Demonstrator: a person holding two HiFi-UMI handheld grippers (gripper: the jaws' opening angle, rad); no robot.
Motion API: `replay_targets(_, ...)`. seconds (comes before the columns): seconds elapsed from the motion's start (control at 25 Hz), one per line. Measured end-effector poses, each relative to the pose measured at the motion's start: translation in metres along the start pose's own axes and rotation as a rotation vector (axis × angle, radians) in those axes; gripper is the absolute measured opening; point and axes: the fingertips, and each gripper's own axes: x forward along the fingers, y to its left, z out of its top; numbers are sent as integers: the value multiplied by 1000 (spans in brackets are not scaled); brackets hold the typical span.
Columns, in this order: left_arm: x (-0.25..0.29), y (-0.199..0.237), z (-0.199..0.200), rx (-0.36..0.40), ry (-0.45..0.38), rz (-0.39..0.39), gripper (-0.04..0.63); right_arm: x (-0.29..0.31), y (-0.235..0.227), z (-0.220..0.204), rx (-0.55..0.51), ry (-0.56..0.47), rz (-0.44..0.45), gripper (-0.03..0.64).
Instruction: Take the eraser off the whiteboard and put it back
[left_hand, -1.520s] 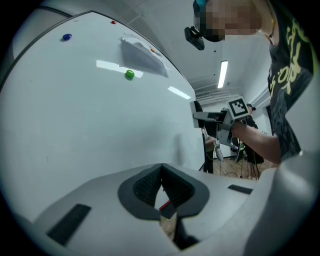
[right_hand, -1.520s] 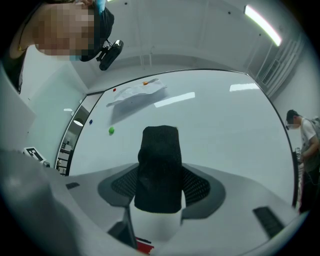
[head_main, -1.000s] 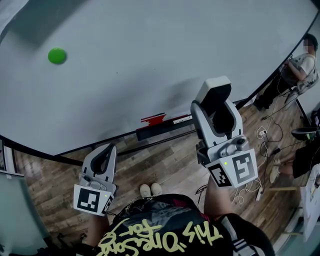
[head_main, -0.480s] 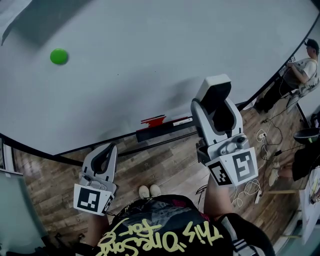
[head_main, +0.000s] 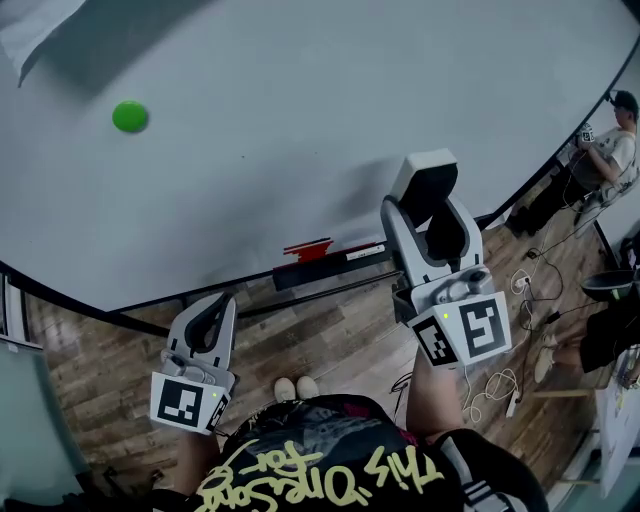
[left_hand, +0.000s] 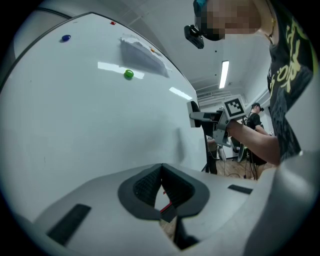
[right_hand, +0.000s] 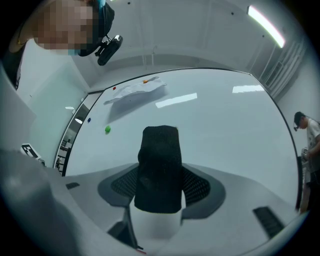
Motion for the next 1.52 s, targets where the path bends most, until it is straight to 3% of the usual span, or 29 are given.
replay_targets(0.4, -7, 7, 2, -25, -8, 38, 8, 16, 1, 12, -13, -26, 14, 249)
replay_targets(1.24, -17, 12, -2, 2, -1, 57, 8, 44, -1, 21, -41, -39, 18, 249)
replay_targets(1.52, -16, 16, 0, -81, 0, 88, 8, 55, -1, 19, -44, -34, 18, 249)
